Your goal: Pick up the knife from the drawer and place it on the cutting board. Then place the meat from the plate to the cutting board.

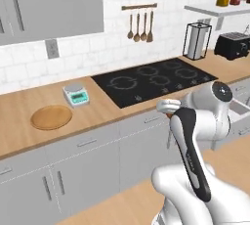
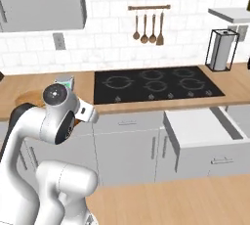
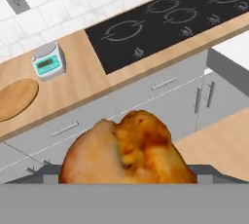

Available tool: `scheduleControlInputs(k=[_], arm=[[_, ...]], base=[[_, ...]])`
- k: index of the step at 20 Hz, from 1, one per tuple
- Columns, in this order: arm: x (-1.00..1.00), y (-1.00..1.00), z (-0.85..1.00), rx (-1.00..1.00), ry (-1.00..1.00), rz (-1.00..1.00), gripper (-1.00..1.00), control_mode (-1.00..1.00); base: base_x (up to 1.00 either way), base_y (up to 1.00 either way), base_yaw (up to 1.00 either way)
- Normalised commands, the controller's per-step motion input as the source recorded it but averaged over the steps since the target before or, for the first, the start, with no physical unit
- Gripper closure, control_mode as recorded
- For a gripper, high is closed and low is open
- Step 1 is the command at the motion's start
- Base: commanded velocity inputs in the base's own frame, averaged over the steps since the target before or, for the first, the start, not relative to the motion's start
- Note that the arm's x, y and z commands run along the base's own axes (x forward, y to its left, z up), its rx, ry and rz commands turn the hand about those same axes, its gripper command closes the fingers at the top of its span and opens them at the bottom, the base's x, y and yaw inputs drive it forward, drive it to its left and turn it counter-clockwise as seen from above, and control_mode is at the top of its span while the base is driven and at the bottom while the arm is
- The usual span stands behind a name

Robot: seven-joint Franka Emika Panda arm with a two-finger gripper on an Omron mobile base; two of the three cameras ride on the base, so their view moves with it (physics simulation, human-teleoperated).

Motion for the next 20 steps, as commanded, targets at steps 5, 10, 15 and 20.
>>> scheduleControlInputs(k=[5, 10, 15, 20], arm=[[0.0, 0.0, 0.0, 0.0, 0.0, 0.0, 1.0, 1.0], [0.0, 0.0, 0.0, 0.0, 0.0, 0.0, 1.0, 1.0], [0.0, 0.0, 0.0, 0.0, 0.0, 0.0, 1.0, 1.0], [0.0, 0.0, 0.0, 0.0, 0.0, 0.0, 1.0, 1.0]], base=[[-0.12, -1.0, 0.02], [0.15, -1.0, 0.02], [0.22, -1.0, 0.08], [0.35, -1.0, 0.12]])
